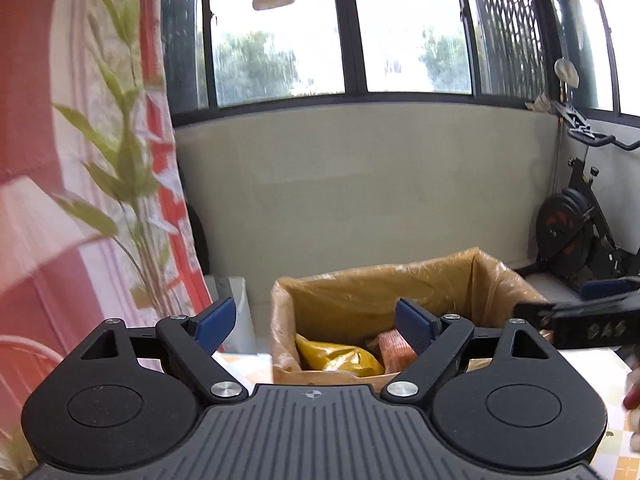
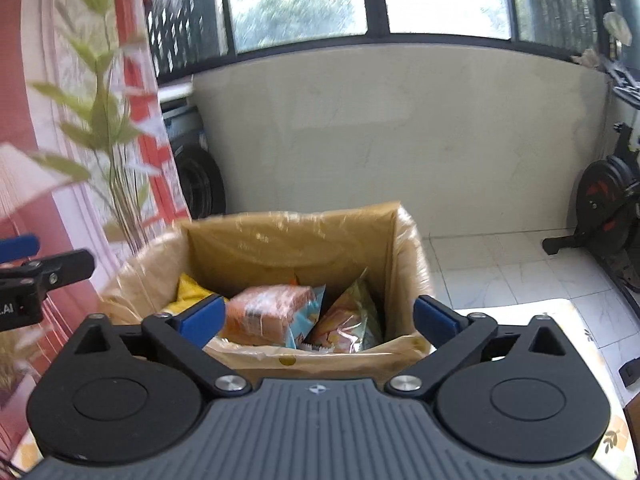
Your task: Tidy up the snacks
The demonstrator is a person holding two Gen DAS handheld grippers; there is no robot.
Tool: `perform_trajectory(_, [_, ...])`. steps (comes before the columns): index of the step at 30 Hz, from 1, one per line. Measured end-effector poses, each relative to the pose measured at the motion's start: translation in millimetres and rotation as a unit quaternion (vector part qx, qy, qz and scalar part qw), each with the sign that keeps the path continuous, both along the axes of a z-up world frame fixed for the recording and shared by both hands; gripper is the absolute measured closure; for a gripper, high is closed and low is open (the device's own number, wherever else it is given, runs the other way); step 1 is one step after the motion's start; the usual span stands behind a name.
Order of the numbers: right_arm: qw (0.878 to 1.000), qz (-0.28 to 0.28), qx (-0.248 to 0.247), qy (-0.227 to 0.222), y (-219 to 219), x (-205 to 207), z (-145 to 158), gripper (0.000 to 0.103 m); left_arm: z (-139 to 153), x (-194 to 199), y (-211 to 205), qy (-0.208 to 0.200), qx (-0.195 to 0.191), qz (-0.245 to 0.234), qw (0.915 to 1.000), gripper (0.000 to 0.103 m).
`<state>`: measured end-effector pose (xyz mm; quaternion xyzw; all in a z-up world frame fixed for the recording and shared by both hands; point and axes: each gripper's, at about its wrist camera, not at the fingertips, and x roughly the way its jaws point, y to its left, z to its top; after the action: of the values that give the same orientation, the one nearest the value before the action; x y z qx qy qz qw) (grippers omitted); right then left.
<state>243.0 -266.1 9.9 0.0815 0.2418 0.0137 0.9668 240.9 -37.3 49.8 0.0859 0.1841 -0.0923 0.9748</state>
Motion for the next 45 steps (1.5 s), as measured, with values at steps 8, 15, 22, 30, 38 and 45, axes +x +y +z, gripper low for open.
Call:
perform_trajectory(8, [0.999, -0.025, -0.036, -0.027, 4.0, -49.9, 35.4, 0.000, 23.5, -42.2, 12.9, -0.008, -0.047, -0.002, 0.9989, 0.015])
perform_trajectory(15, [0.999, -0.014, -0.022, -0.037, 2.9, -71.6, 43.7, 0.000, 24.9, -52.4, 17.6, -0.009, -0.050, 0.003, 0.9987, 0.015])
perform_trajectory(22, [0.999, -0.016, -0.019, -0.039, -0.2, -75.5, 45.4, 0.000, 22.8, -53.3, 19.9, -0.003, -0.057, 0.001, 0.9984, 0.014])
perform_trajectory(30, [0.999, -0.016, -0.019, -0.037, -1.3, -76.3, 44.9, 0.000, 22.0, -54.1, 22.1, 0.000, -0.060, 0.008, 0.9982, 0.014])
perform_trajectory(38, [0.999, -0.015, -0.022, -0.035, 0.0, -77.4, 44.6, 0.000, 22.8, -55.3, 22.6, 0.004, -0.064, 0.011, 0.9979, 0.014])
perform_trajectory(45, [0.999, -0.013, -0.022, -0.034, 0.3, -77.8, 43.8, 0.000, 23.0, -54.9, 23.3, 0.007, -0.067, 0.013, 0.9977, 0.014])
